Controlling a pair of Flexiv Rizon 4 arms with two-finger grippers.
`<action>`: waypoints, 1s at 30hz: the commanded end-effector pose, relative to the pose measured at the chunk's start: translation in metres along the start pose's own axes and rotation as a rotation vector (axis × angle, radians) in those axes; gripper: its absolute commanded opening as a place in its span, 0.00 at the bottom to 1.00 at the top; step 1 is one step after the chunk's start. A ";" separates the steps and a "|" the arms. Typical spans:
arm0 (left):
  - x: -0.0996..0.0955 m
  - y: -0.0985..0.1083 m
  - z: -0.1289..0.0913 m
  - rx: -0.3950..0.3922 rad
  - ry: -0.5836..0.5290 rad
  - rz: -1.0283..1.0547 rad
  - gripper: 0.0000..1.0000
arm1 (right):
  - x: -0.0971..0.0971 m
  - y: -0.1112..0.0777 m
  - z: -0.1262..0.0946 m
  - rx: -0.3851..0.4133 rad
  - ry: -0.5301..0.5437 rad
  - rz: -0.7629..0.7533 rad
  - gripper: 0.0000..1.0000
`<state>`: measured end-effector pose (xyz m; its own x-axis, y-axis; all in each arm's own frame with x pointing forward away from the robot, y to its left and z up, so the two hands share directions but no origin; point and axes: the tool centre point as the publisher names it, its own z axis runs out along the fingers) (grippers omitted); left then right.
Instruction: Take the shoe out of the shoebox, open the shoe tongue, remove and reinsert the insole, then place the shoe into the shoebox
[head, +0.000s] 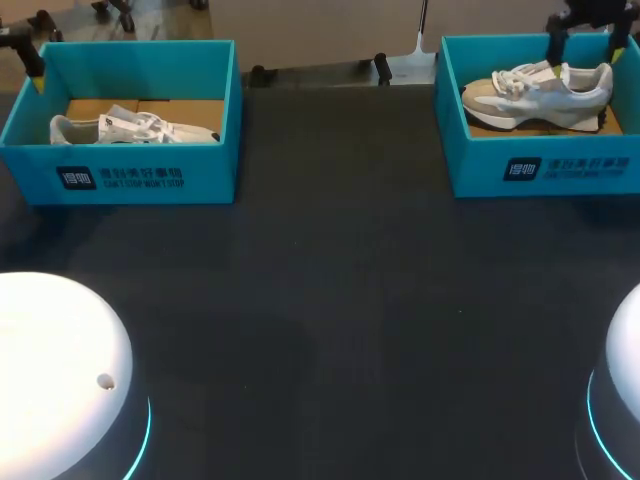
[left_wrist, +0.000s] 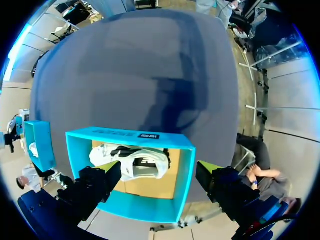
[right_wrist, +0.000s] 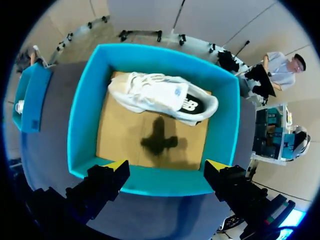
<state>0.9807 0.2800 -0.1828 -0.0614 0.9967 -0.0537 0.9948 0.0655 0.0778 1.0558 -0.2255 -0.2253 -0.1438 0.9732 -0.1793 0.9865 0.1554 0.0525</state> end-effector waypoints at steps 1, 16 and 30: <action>0.000 -0.001 0.000 -0.002 0.002 0.000 1.00 | -0.016 0.021 0.007 0.009 -0.022 0.048 1.00; 0.000 -0.001 0.000 -0.002 0.002 0.000 1.00 | -0.030 0.040 0.017 0.050 0.025 0.141 1.00; 0.000 -0.001 0.000 -0.002 0.002 0.000 1.00 | -0.058 0.079 0.062 0.088 -0.041 0.141 1.00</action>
<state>0.9807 0.2801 -0.1827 -0.0617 0.9967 -0.0535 0.9948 0.0658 0.0777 1.1248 -0.2740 -0.2609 -0.0181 0.9741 -0.2255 0.9990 0.0270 0.0366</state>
